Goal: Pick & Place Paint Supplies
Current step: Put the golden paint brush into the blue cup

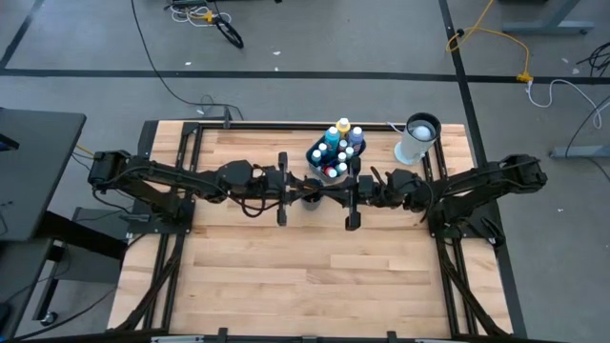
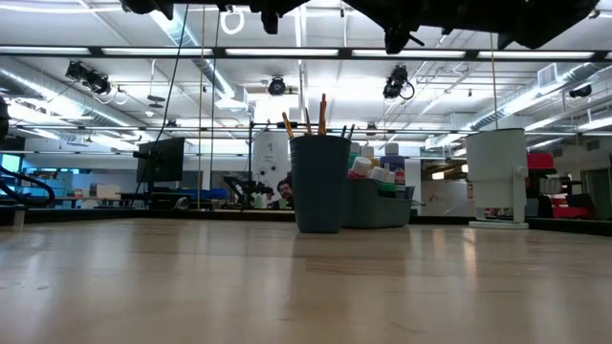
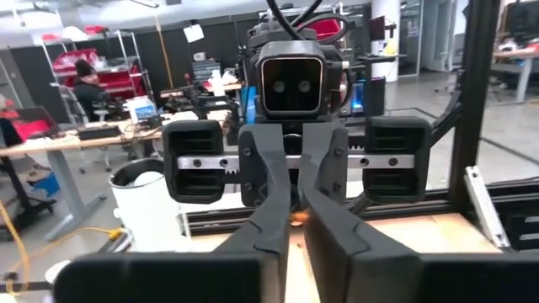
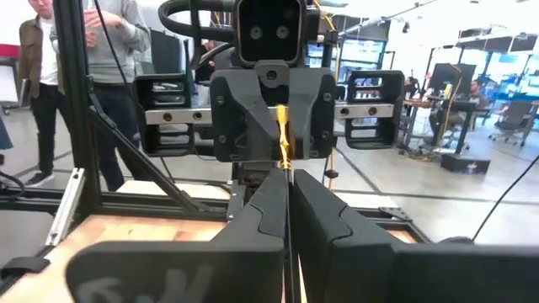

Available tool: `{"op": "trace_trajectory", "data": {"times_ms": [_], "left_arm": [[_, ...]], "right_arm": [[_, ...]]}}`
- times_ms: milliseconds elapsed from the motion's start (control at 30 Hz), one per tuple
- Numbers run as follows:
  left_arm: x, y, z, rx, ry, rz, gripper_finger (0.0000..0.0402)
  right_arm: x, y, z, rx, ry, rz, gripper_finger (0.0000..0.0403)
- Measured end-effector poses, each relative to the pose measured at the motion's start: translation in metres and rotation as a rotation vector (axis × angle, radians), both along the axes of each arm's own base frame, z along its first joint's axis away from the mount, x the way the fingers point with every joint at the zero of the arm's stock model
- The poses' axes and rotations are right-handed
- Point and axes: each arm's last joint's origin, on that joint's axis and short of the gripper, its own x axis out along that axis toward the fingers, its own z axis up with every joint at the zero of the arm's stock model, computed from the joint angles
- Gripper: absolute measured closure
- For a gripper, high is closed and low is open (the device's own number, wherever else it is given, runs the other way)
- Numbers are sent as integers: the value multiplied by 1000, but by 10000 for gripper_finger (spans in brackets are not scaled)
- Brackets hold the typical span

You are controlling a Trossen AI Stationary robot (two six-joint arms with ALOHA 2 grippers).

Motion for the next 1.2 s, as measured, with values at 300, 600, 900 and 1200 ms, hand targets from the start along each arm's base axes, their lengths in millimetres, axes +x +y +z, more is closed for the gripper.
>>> {"op": "trace_trajectory", "data": {"times_ms": [300, 600, 900, 1200], "left_arm": [[0, 0, -2, 29, 17, 14, 376], [-1, 2, -10, -4, 113, 73, 390], [-30, 6, 7, -11, 190, 158, 391], [-46, 9, -1, -52, 362, 226, 391]], "right_arm": [[0, -1, 0, -9, 5, -35, 345], [-2, -4, -6, -43, 98, -132, 278], [-27, -7, -4, -28, 313, -197, 247], [-33, -8, -13, -24, 435, -198, 246]]}}
